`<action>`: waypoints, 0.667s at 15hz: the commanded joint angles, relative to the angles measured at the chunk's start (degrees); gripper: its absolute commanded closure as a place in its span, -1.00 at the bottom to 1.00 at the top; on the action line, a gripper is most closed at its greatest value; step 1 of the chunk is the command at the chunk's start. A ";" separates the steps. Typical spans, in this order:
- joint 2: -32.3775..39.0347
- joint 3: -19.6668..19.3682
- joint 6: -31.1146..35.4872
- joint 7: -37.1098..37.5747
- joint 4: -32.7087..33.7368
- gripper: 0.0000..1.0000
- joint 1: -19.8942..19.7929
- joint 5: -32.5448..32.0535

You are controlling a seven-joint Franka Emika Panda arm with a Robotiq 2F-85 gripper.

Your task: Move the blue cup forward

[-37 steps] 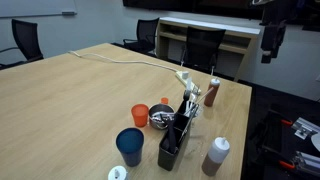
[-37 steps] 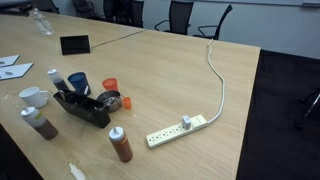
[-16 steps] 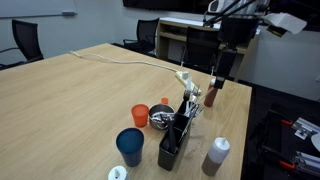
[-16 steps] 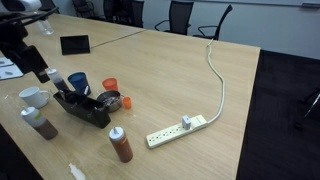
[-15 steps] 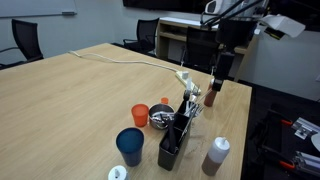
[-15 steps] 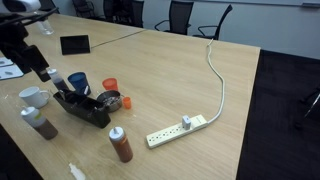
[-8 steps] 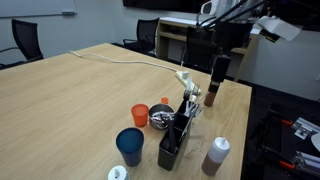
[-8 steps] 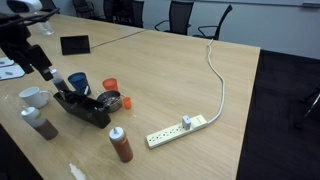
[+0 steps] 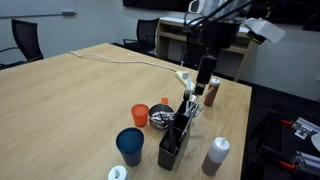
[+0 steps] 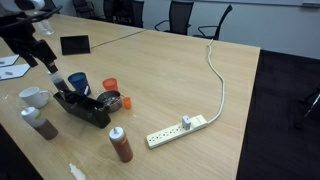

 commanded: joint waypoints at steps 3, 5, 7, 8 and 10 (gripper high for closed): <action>14.22 -0.37 2.49 -1.90 12.93 -1.00 1.46 -5.03; 20.12 -0.55 2.73 -3.00 18.51 -1.00 2.72 -6.29; 25.29 -0.83 2.13 -3.93 24.03 -1.00 4.33 -7.37; 27.81 -1.07 2.17 -4.26 26.63 -1.00 5.22 -7.92; 32.27 -1.80 2.55 -4.40 31.15 -1.00 6.84 -8.96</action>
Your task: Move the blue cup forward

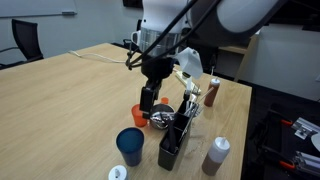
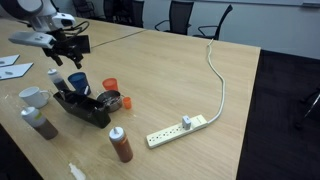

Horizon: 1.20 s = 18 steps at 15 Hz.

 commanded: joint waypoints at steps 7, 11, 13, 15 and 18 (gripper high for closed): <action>16.53 -4.20 2.29 -2.98 16.75 -1.00 5.58 -4.18; 20.62 -4.96 1.88 -3.93 20.33 -1.00 6.59 -4.41; 21.69 -5.05 1.35 -4.55 20.81 -1.00 6.57 -4.14; 22.36 -4.93 1.04 -5.04 20.92 -1.00 6.27 -3.71; 22.88 -4.69 1.56 -5.58 20.86 -0.47 5.99 -3.33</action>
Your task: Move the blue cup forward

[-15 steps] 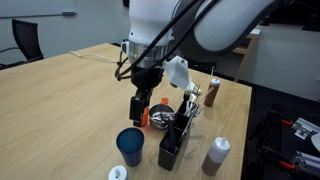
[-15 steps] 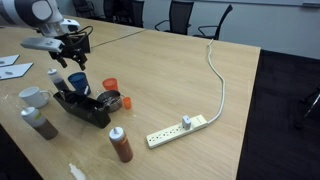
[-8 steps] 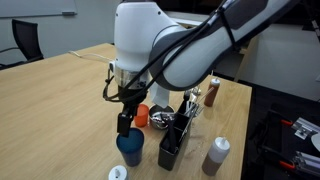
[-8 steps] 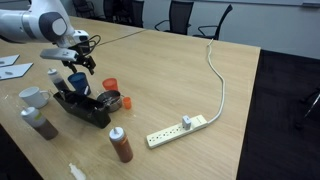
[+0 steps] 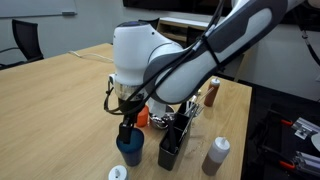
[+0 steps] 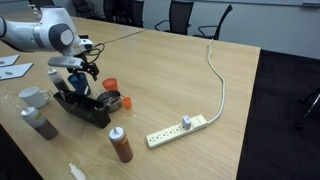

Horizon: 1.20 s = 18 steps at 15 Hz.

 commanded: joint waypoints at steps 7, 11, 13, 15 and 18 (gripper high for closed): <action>0.42 0.01 -1.68 -1.26 1.73 0.51 0.02 1.19; 0.05 0.08 -2.04 -1.13 1.50 0.99 -0.16 1.45; -0.28 0.03 -2.82 -1.03 1.36 1.00 -0.15 1.50; -1.14 0.17 -4.13 -1.02 1.24 0.97 -0.32 1.84; -3.41 0.88 -5.82 -0.97 0.60 0.97 -1.23 3.25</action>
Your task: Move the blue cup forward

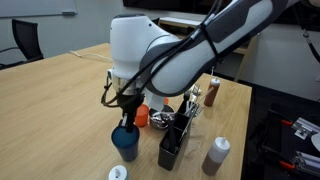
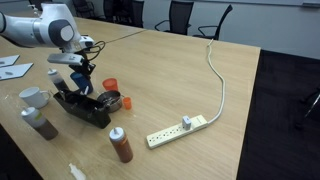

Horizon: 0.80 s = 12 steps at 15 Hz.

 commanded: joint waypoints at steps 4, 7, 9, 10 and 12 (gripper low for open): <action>-8.82 1.66 -4.45 -0.36 -2.63 0.97 -2.58 6.03; -14.91 1.64 -5.24 0.24 -5.22 0.97 -3.99 8.46; -19.41 1.28 -7.26 1.19 -7.34 0.97 -4.80 9.75; -21.90 1.12 -8.74 1.78 -8.83 0.97 -5.25 10.26; -27.40 0.65 -13.32 3.47 -12.17 0.97 -5.99 10.37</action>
